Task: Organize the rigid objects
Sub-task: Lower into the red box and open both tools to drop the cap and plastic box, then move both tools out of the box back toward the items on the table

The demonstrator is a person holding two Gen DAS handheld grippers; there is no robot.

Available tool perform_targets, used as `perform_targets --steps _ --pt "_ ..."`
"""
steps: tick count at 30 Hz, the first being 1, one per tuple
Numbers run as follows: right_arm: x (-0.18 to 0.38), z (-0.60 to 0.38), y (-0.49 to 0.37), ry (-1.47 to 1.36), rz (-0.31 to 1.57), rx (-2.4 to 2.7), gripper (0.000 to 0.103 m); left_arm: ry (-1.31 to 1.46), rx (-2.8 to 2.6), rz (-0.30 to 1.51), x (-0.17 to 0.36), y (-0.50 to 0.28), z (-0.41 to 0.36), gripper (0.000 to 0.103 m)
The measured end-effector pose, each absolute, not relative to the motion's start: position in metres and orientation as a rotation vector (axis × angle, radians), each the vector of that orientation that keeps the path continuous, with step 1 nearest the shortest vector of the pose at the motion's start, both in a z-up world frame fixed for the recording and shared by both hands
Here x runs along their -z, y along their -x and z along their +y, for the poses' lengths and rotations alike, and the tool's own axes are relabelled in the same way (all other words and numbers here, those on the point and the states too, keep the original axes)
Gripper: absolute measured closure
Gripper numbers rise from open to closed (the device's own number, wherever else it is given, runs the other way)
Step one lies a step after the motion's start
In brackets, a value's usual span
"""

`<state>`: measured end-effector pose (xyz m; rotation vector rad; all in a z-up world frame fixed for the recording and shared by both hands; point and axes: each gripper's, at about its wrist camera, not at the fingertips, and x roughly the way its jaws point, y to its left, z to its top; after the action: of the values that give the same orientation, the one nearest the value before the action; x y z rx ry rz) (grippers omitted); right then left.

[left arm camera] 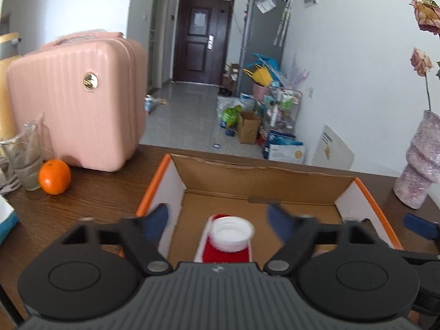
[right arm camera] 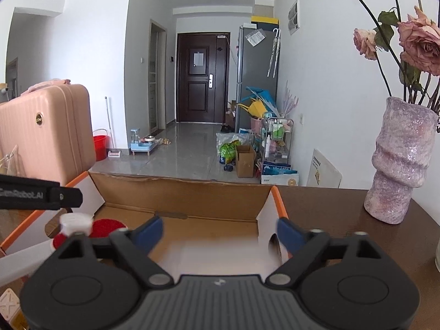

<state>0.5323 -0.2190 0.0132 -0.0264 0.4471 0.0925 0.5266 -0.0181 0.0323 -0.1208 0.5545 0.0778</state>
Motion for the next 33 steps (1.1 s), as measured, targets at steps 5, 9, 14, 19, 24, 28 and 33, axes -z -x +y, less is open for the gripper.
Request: perform_targets --steps 5,9,14,19,24,28,33 --pt "-0.011 -0.221 -0.533 0.011 0.458 -0.089 0.000 0.129 -0.084 0.537 -0.036 -0.521 -0.015 0.000" --pt "-0.011 -0.222 -0.533 0.007 0.458 -0.084 0.000 0.120 -0.096 0.537 -0.037 -0.522 -0.014 0.000" --pt "-0.012 -0.222 -0.530 0.004 0.455 -0.079 0.000 0.119 -0.099 0.534 -0.038 -0.521 -0.012 0.000" --pt "-0.015 -0.222 -0.524 0.000 0.443 -0.072 0.000 0.118 -0.094 0.527 -0.040 -0.516 -0.010 0.000" --pt "-0.020 -0.224 -0.512 -0.004 0.418 -0.062 0.000 0.107 -0.098 0.506 -0.043 -0.505 -0.009 0.000" --pt "-0.025 -0.227 -0.498 -0.011 0.399 -0.064 0.000 0.118 -0.099 0.492 -0.046 -0.492 -0.007 0.000" --pt "-0.028 -0.228 -0.479 -0.003 0.387 -0.055 0.000 0.120 -0.092 0.466 -0.051 -0.473 -0.003 0.000"
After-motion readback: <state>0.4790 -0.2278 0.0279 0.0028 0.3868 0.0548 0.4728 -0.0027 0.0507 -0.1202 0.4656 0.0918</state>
